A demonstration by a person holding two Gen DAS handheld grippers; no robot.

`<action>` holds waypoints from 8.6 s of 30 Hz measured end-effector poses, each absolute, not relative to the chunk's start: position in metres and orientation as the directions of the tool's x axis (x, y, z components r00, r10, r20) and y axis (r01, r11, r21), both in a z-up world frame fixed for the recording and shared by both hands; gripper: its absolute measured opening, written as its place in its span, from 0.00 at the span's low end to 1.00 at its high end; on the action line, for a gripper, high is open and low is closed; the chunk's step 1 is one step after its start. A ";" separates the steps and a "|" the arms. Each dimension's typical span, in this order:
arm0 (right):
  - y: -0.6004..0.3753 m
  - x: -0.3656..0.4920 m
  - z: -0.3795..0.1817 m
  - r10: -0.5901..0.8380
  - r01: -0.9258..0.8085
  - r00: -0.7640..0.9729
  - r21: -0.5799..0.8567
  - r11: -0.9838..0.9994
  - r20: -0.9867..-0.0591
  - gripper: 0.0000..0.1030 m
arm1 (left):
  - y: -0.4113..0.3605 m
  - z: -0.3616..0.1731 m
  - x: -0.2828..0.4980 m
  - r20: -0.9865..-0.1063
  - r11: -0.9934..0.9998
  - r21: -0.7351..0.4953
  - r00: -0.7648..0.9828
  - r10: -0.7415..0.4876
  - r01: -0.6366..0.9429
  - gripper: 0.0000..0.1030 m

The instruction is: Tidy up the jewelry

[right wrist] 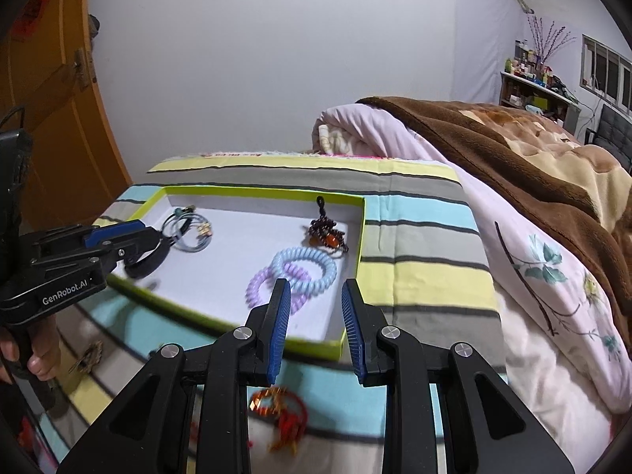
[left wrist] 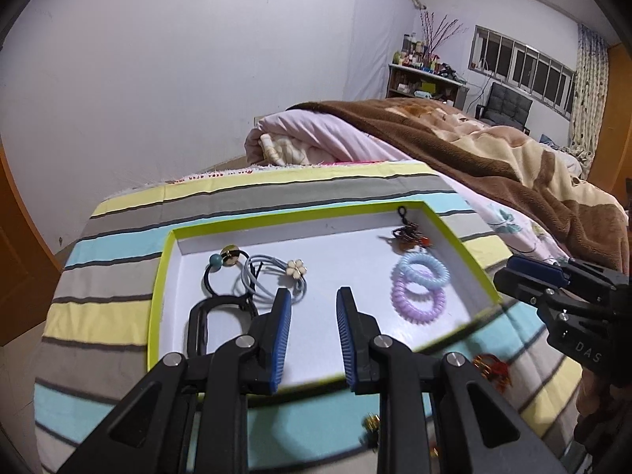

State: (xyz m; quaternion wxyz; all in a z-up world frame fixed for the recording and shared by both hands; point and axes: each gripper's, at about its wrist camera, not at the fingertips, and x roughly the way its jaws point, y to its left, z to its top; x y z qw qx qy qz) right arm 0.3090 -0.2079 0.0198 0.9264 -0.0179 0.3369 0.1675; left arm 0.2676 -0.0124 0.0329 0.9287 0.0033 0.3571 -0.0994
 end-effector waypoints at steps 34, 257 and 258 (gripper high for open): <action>-0.218 0.195 0.004 0.382 -0.386 0.676 0.138 0.912 -0.630 0.27 | -0.008 0.027 0.129 -0.620 0.983 -0.073 0.765 -0.176 0.168 0.24; -0.183 0.282 0.031 0.400 -0.430 0.652 0.119 0.895 -0.645 0.28 | -0.005 0.038 0.204 -0.638 0.985 -0.106 0.750 -0.175 0.139 0.22; -0.185 0.274 0.031 0.400 -0.430 0.656 0.119 0.895 -0.641 0.28 | -0.005 0.039 0.197 -0.633 0.984 -0.106 0.754 -0.175 0.140 0.22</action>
